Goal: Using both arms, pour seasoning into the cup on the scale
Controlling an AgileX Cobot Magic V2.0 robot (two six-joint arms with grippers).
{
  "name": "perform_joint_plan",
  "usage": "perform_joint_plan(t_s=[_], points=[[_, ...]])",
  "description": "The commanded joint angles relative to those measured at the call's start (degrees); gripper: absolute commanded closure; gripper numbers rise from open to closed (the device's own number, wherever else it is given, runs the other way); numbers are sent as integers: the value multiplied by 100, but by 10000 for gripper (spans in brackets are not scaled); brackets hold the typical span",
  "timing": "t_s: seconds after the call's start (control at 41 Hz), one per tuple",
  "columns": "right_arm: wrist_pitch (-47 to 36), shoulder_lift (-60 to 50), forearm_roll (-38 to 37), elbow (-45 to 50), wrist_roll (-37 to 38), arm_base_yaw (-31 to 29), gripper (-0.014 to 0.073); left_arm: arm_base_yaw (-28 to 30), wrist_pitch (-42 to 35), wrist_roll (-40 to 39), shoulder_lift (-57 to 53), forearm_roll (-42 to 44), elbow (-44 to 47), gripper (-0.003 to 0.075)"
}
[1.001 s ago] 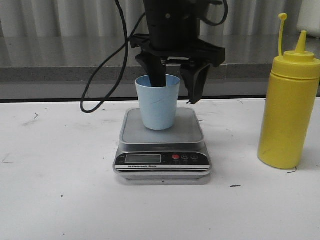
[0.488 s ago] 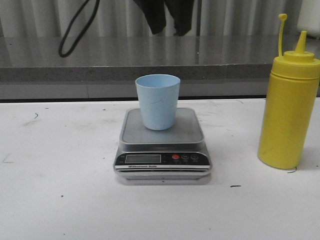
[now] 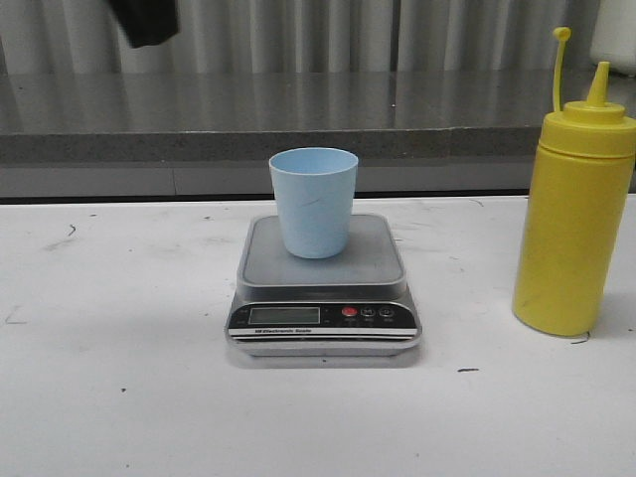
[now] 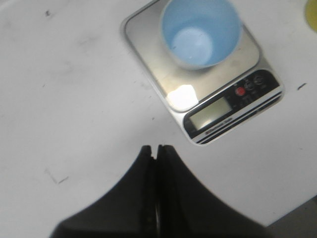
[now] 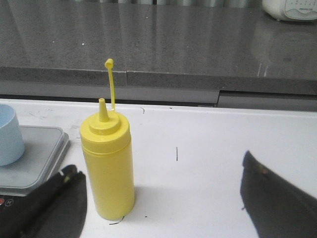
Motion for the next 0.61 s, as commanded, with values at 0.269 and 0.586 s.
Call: perform_joint_plan(t_s=[0.269, 0.586], points=[[-421, 97, -20, -163, -1, -8, -48, 1884, -2160, -96, -2645, -536, 3314, 740], [-421, 97, -20, -163, -1, -8, -48, 2432, -3623, -96, -5027, -562, 5411, 740]])
